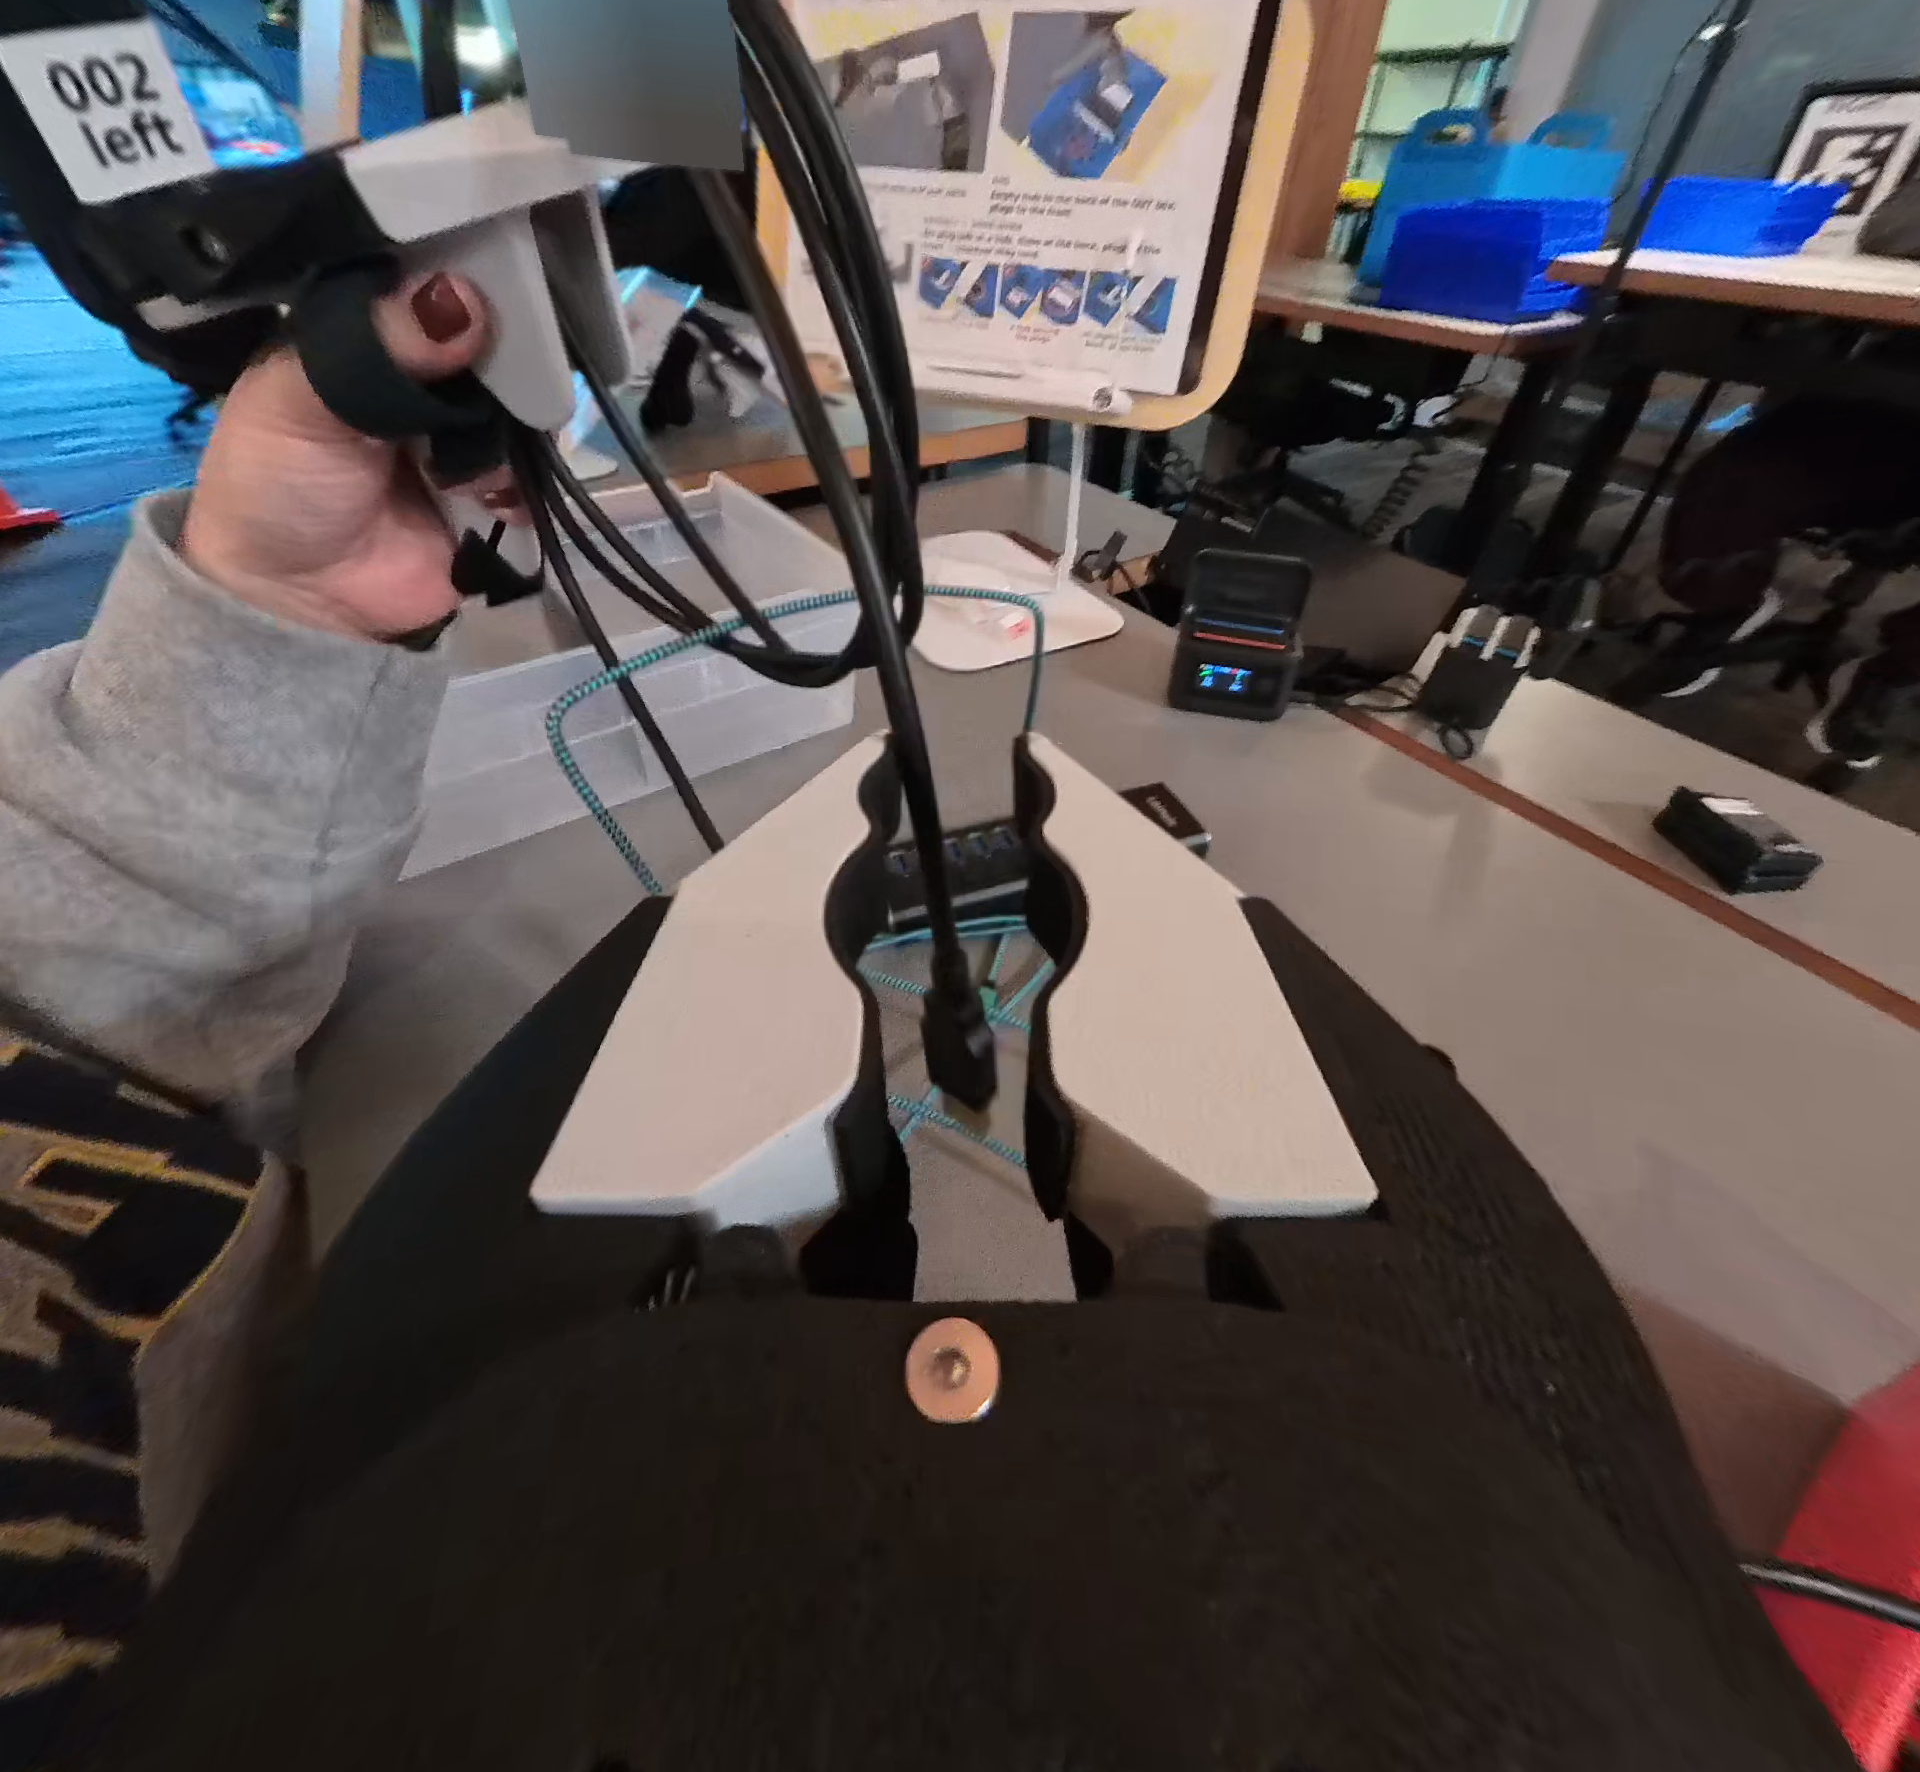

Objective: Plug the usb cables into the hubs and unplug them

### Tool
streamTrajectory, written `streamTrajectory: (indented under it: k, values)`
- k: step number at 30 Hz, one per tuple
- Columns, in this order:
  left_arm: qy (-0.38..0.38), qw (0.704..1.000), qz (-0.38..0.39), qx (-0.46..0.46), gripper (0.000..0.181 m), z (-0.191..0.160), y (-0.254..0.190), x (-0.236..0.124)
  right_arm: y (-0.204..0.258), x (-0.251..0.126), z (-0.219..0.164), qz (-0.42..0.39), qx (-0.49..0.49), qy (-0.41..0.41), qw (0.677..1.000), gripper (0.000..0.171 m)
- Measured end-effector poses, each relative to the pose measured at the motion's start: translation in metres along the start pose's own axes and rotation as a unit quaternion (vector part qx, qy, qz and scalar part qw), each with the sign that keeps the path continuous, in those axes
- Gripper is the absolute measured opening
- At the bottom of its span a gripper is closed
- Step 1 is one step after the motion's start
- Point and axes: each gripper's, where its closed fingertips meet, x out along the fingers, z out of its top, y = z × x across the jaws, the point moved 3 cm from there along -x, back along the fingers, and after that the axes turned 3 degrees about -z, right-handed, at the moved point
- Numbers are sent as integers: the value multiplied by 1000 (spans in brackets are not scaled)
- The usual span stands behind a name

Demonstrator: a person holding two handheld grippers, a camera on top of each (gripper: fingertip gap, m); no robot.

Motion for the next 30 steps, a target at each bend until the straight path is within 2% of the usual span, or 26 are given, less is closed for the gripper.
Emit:
streamTrajectory:
  k: [2,7,11,14,17,23,26,27,30]
  values:
    - [12,1000,15,15,0,1,4,-8,2,-1,-2,22,11,0,1000,29]
    - [43,998,41,36,0,6,12,-35,-8,-6,3,38,60,-40,997,30]
    - [98,995,30,11,0,-10,7,-49,-21,15,-12,11,67,12,998,28]
    - [149,988,3,-33,0,-41,-8,-49,-32,49,-33,-8,56,80,995,24]
    - [208,974,-30,-86,0,-88,-29,-41,-38,91,-56,-2,50,146,988,24]
    - [236,940,-76,-234,0,-165,-56,-21,-44,158,-101,31,36,248,968,26]
    - [202,936,-111,-265,3,-154,-66,-26,-36,177,-117,72,27,279,957,29]
    - [191,938,-123,-262,30,-141,-71,-31,-32,182,-119,82,28,281,956,29]
    - [217,947,-103,-211,45,-104,-74,-55,-26,194,-125,87,13,285,954,29]
